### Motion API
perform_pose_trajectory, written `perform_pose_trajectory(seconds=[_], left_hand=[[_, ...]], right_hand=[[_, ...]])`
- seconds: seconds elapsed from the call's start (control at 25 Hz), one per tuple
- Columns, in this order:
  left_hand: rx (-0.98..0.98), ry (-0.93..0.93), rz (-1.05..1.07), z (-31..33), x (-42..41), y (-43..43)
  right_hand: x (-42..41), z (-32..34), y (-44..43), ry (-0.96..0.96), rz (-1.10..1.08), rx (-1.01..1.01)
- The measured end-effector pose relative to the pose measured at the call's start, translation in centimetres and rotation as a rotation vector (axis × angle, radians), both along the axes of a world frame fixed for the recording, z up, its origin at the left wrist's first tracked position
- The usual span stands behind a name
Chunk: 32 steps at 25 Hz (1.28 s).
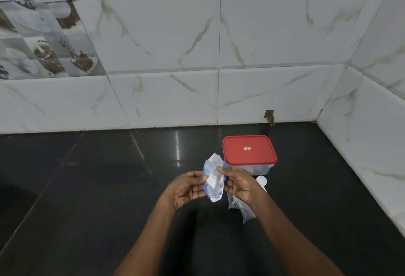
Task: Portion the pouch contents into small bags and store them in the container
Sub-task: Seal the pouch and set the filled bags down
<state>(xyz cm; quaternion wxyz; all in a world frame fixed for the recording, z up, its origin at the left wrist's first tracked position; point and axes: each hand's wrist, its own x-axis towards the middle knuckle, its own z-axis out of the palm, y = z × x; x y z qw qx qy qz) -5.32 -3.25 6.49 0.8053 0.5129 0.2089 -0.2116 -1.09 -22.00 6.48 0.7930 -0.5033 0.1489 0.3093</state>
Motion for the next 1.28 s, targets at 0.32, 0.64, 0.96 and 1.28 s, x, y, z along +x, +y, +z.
perform_pose_trajectory(seconds=[0.32, 0.64, 0.96, 1.28], left_hand=[[0.094, 0.060, 0.031, -0.2, -0.7, -3.2], [1.018, 0.066, 0.344, -1.3, 0.9, -4.5], [0.880, 0.048, 0.118, -1.1, 1.8, -3.2], [0.371, -0.483, -0.105, -3.3, -0.5, 0.2]], right_hand=[[-0.1, 0.3, 1.7, -0.644, 0.109, -1.281], [-0.8, -1.8, 1.1, -0.637, 0.121, -1.281], [-1.2, 0.0, -1.5, -0.216, 0.059, -0.440], [1.2, 1.3, -3.9, -0.006, -0.025, -0.126]])
